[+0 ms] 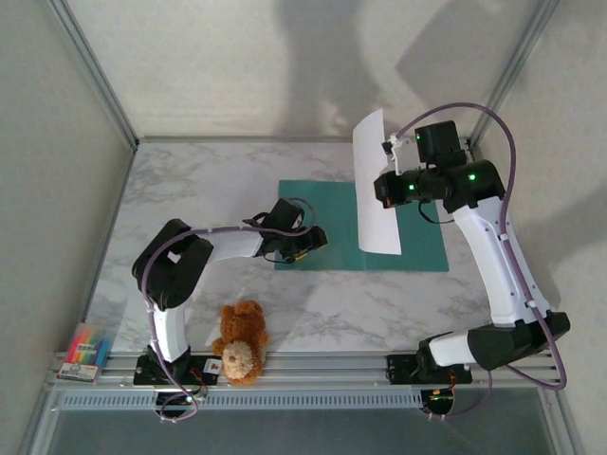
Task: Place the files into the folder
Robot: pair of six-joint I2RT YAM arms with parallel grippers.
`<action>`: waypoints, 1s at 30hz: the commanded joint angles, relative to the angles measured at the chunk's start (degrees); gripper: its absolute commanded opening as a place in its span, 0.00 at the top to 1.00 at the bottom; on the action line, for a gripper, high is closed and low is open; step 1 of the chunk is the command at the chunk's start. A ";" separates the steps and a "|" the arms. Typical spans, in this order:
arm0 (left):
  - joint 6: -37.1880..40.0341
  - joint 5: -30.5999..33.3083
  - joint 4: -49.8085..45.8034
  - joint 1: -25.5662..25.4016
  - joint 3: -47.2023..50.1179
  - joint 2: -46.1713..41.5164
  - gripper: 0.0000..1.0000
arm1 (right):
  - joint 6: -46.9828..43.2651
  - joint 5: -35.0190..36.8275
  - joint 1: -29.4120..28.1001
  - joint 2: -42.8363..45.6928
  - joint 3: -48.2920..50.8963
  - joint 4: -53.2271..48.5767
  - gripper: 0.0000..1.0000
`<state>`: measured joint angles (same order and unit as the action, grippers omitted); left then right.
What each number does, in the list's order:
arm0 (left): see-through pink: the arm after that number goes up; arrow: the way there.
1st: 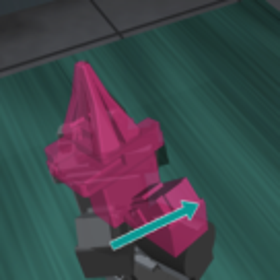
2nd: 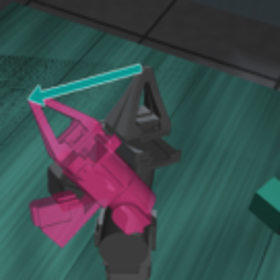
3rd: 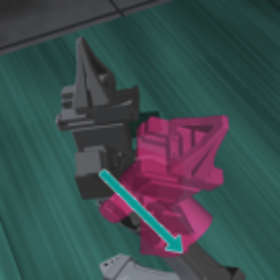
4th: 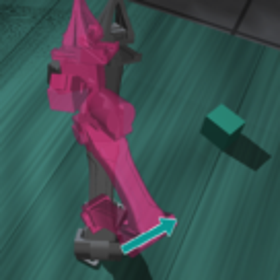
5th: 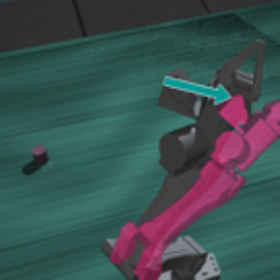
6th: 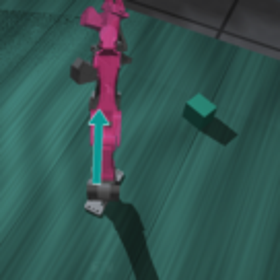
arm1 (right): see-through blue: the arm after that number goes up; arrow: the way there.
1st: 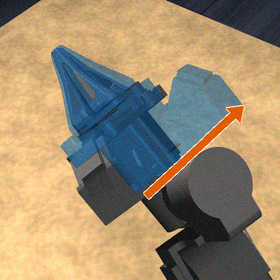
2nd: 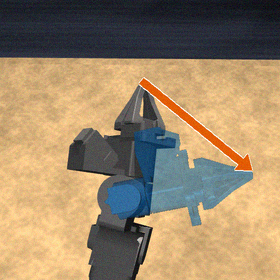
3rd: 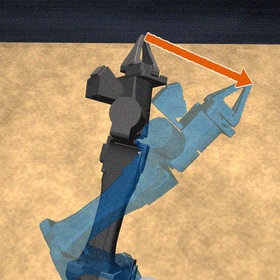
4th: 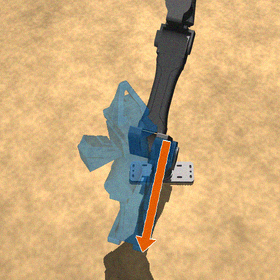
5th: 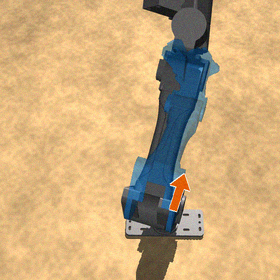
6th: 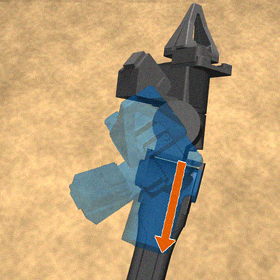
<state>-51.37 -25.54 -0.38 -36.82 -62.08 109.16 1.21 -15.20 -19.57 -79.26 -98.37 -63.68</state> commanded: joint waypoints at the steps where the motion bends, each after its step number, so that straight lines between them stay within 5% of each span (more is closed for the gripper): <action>1: 1.73 0.31 -4.62 -0.31 3.94 -1.46 0.27 | -0.69 -1.61 -0.98 -0.77 -1.95 1.11 1.00; 10: 4.71 1.12 -7.07 -0.19 8.68 -6.33 0.27 | -0.55 -4.44 -3.39 -2.17 -2.25 1.47 1.00; 22: 4.16 0.78 -8.15 1.46 6.03 -11.96 0.25 | -1.24 -17.60 -3.89 -1.33 1.16 7.72 1.00; 30: 4.78 4.93 -12.88 5.82 6.94 -15.49 0.25 | -7.03 -12.29 -3.55 -5.05 6.05 8.73 1.00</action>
<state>-47.72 -23.92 -9.13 -32.91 -55.05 95.92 -2.04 -29.67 -23.14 -81.89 -94.37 -56.12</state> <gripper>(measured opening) 0.749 0.040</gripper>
